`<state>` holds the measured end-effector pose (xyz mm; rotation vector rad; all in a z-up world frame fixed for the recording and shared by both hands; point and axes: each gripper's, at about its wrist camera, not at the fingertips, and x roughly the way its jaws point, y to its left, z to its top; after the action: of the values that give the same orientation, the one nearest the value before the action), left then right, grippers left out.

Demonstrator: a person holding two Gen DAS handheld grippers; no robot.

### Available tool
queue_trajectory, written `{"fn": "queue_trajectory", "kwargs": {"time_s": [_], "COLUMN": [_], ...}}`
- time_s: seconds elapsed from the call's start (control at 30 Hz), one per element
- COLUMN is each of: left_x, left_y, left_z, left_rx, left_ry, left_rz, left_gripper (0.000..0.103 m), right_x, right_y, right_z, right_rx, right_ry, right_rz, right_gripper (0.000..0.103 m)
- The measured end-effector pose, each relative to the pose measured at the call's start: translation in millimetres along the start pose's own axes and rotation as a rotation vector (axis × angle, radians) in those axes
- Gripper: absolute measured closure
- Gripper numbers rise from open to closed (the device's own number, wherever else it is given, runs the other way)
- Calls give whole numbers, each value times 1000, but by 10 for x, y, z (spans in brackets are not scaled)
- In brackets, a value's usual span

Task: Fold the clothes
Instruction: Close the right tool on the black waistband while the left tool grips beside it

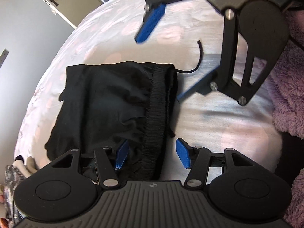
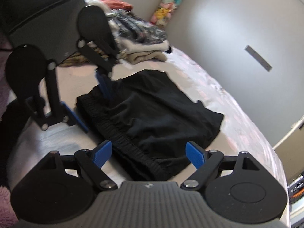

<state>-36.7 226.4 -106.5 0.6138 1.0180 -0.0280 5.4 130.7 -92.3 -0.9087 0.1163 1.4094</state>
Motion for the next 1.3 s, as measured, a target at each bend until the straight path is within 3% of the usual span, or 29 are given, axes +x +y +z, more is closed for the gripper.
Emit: {"fn": "queue_trajectory", "kwargs": {"time_s": [0.2,0.37,0.57,0.77,0.87,0.93,1.0,1.03,1.3], "left_x": [261,425,515,506,472,423,373,361,440], "left_y": [44,270,435,419,371,293,181,107,-504], "left_z": [-96,-191,-268,-272,-274,-258,-218,-197,-165], "left_rx": [-36,-185,-319,-315,-298,-259,-188,-138,312], "left_ry": [86,76,59,52,48,40,25,25,114], "left_rz": [-45,-86,-97,-83,-64,-28,34,73,386], "left_gripper": [49,49,48,49,49,49,48,48,45], "right_x": [157,349,549,646,693,682,639,612,452], "right_y": [188,342,495,655,683,698,677,640,456], "right_z": [-20,-57,-140,-223,-234,-240,-235,-219,-167], "right_rx": [-105,-197,-322,-438,-464,-473,-460,-438,-313], "right_ry": [49,117,148,134,147,142,128,118,64], "right_rz": [62,76,-3,-110,-142,-155,-172,-190,-226], "right_gripper": [28,33,35,37,52,65,71,81,80]}}
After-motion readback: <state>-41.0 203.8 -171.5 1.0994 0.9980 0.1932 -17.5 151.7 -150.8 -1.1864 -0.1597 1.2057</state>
